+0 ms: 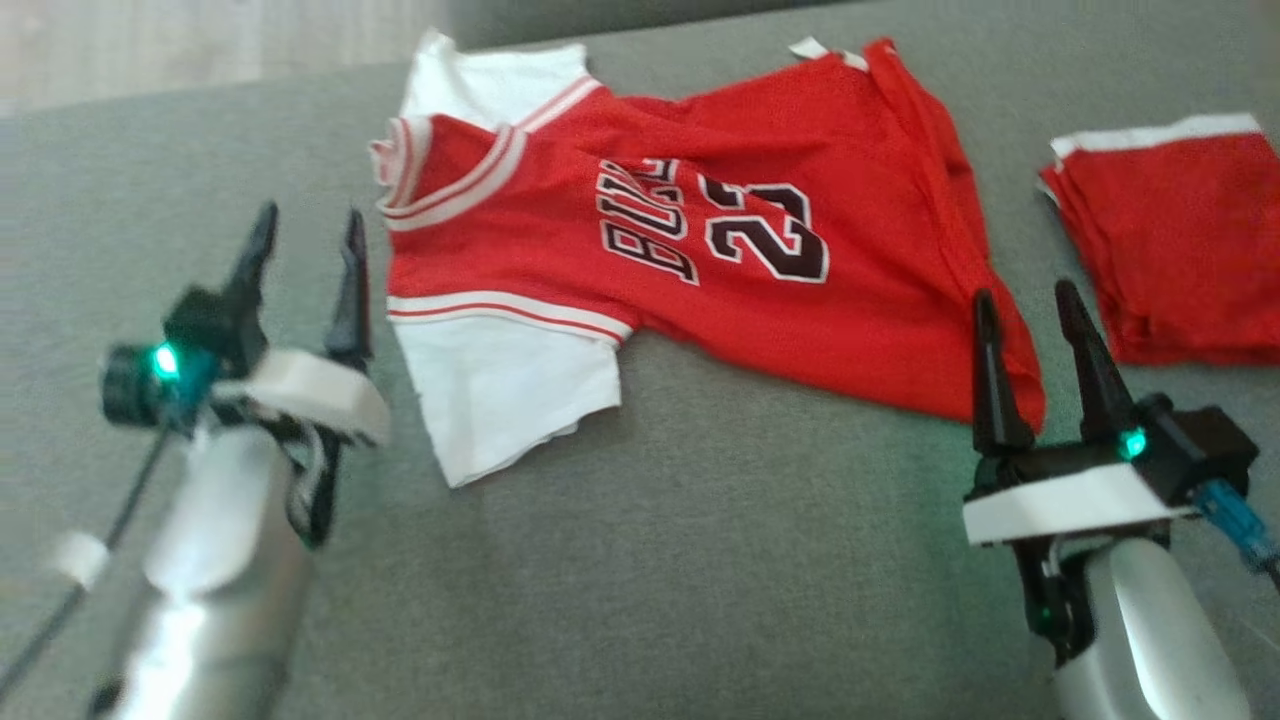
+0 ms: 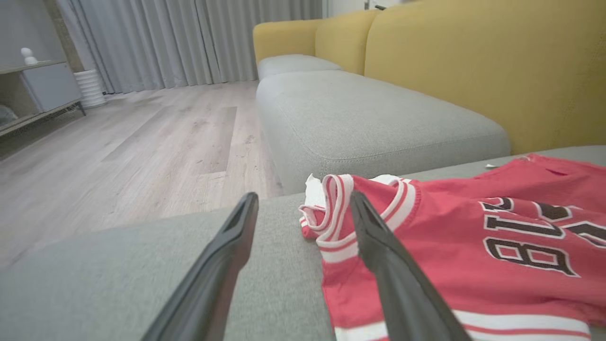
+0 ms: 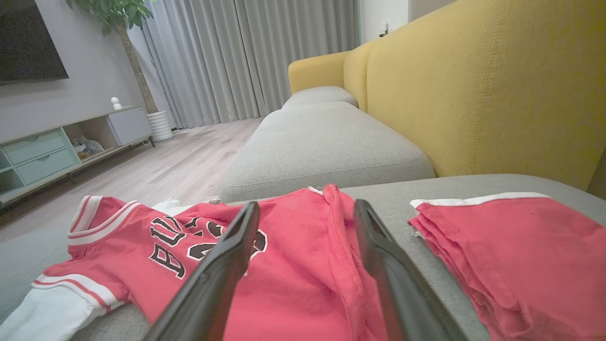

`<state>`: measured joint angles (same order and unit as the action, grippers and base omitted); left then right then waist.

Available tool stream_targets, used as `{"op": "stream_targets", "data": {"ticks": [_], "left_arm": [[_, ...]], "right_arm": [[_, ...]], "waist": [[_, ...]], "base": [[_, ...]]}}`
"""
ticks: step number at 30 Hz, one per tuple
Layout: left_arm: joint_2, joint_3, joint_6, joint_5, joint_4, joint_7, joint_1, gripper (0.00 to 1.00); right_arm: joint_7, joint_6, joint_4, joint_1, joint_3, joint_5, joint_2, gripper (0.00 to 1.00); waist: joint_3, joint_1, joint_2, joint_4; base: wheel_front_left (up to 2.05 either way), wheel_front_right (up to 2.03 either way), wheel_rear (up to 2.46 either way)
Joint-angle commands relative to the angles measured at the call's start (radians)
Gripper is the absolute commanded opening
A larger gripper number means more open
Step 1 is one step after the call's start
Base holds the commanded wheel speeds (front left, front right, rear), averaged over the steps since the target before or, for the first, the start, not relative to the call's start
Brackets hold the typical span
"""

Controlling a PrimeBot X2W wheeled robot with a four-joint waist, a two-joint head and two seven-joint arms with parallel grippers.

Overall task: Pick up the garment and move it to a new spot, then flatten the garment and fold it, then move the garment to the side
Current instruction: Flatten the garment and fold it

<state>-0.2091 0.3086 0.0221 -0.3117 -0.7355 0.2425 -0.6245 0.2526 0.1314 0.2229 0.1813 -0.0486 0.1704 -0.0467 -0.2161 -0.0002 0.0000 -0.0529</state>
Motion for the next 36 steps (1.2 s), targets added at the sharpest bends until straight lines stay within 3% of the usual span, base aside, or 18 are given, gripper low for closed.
{"op": "stream_targets", "data": {"ticks": [1, 8, 14, 19, 36], "left_arm": [[-0.013, -0.043, -0.015, -0.012, 0.055, 0.015, 0.011, 1.00], [0.080, -0.124, -0.095, -0.046, 0.309, 0.019, 0.256, 1.00], [0.106, -0.123, -0.087, -0.013, 0.410, 0.019, 0.355, 1.00], [0.110, -0.105, -0.067, -0.006, 0.387, 0.015, 0.345, 1.00], [0.089, -0.036, -0.024, -0.018, 0.183, -0.194, 0.285, 1.00]], "right_arm": [[0.009, -0.001, -0.026, -0.006, -0.011, -0.007, -0.004, 1.00], [0.009, -0.001, -0.031, -0.054, 0.009, -0.004, -0.004, 1.00], [0.009, -0.001, -0.032, -0.060, 0.005, -0.010, -0.004, 1.00], [0.009, -0.001, -0.035, -0.053, -0.005, -0.010, -0.004, 1.00], [0.009, -0.001, -0.025, -0.036, -0.012, 0.006, -0.004, 1.00]], "waist": [[0.036, 0.0002, 0.0000, 0.036], [0.081, 0.0002, 0.0000, 0.061], [0.085, 0.0002, 0.0000, 0.060], [0.071, 0.0002, 0.0000, 0.045], [0.008, 0.0002, 0.0000, -0.018]], "base": [[0.00, 0.00, 0.00], [0.00, 0.00, 0.00], [0.00, 0.00, 0.00], [0.00, 0.00, 0.00], [0.00, 0.00, 0.00]]}}
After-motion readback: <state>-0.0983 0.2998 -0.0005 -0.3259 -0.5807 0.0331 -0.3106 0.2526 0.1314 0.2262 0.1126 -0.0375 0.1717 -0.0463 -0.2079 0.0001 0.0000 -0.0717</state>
